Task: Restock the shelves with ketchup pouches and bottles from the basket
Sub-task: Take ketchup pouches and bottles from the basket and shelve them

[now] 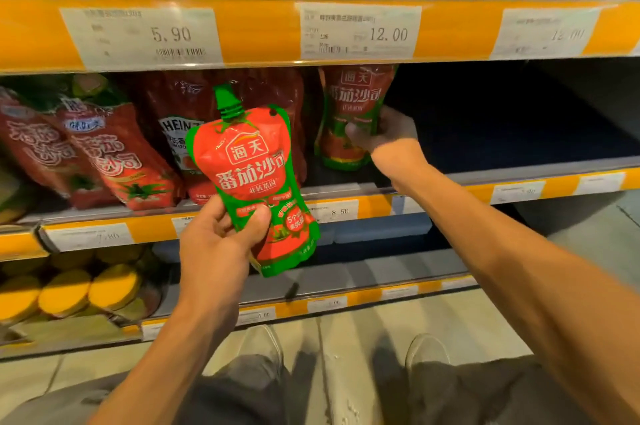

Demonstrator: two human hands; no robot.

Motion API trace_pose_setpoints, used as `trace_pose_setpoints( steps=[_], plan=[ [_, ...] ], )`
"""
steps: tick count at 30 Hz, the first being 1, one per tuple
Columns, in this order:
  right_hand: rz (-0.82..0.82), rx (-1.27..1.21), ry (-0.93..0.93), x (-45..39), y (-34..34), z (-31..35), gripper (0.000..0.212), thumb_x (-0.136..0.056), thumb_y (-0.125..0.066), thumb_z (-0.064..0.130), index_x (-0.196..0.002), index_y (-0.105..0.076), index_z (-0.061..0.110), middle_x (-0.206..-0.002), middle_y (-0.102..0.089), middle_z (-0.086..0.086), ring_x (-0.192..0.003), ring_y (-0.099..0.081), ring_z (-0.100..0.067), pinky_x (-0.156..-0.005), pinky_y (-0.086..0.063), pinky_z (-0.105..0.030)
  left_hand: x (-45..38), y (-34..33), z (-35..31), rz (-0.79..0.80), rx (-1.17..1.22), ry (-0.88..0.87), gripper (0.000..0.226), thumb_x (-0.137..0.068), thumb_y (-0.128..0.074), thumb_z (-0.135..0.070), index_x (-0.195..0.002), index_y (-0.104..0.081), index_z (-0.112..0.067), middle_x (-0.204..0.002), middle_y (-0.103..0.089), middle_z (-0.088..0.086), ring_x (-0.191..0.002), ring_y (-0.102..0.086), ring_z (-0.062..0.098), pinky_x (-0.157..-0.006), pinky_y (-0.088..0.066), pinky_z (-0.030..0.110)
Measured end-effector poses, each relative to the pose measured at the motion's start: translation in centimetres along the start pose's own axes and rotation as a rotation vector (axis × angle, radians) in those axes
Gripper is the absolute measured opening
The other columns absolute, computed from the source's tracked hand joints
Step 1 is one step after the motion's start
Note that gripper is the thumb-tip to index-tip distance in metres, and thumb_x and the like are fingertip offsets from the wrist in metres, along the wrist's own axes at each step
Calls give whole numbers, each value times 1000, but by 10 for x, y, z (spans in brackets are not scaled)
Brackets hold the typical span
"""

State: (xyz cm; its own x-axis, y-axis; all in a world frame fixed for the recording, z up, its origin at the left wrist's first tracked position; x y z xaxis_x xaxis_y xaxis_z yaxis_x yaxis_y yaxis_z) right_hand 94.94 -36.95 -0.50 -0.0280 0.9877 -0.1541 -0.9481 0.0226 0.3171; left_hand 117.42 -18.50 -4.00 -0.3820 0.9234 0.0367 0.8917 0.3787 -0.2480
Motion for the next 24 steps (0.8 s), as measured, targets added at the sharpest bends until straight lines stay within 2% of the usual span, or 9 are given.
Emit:
trace_pose_setpoints(
  steps=[6,10,14,20,22,24],
  plan=[
    [1,82,-15,-8,-8,2,42,-86,-80,22,-123,-66,11,-120,-70,-3,-110,-65,-18,-95,-53,-34,-2,-3,1,4,23,3,28,-80,-71,-13,-107,-69,-20,-100,-78,-2,-90,-74,9,-67,-57,20],
    [-18,113,-19,-8,-15,4,44,-85,-80,23,-125,-65,11,-126,-69,-6,-117,-63,-22,-101,-51,-40,-2,-5,0,5,32,6,25,-84,-70,-8,-104,-69,-22,-98,-78,-3,-90,-74,9,-67,-57,19],
    [-33,131,0,-7,-21,7,46,-85,-80,23,-126,-64,9,-127,-68,-7,-118,-63,-22,-100,-51,-37,-1,-7,-2,11,42,8,24,-87,-68,-4,-104,-69,-21,-97,-78,-5,-89,-74,7,-67,-57,18],
    [-26,185,-15,-8,-16,7,66,-81,-83,30,-136,-54,9,-136,-63,-8,-126,-59,-23,-103,-50,-39,0,-13,-2,41,61,33,23,-89,-67,-3,-105,-68,-19,-98,-78,-3,-89,-74,9,-66,-57,18],
    [-59,209,-12,-1,-10,11,65,-81,-84,32,-134,-53,11,-132,-65,-5,-123,-59,-20,-97,-50,-31,1,-16,-1,57,58,42,22,-89,-67,-4,-107,-68,-18,-99,-78,-1,-91,-74,11,-68,-57,20],
    [-142,108,24,18,5,19,51,-83,-82,32,-122,-57,12,-115,-67,2,-111,-64,-14,-86,-51,-24,1,-20,2,75,47,52,22,-89,-68,-6,-109,-68,-17,-101,-77,0,-93,-74,13,-71,-58,22]
  ],
)
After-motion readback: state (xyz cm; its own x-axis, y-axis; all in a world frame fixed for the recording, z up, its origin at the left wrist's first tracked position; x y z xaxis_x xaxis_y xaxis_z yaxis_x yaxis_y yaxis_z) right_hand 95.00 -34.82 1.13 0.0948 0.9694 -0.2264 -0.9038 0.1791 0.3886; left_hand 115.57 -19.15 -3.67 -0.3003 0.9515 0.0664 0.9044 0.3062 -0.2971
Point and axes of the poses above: each hand's wrist, its own x-axis away from the middle knuckle, its own y-axis out of the back of the hand, z = x × y, the point moved 10 cm from there along -x, towards the middle knuckle
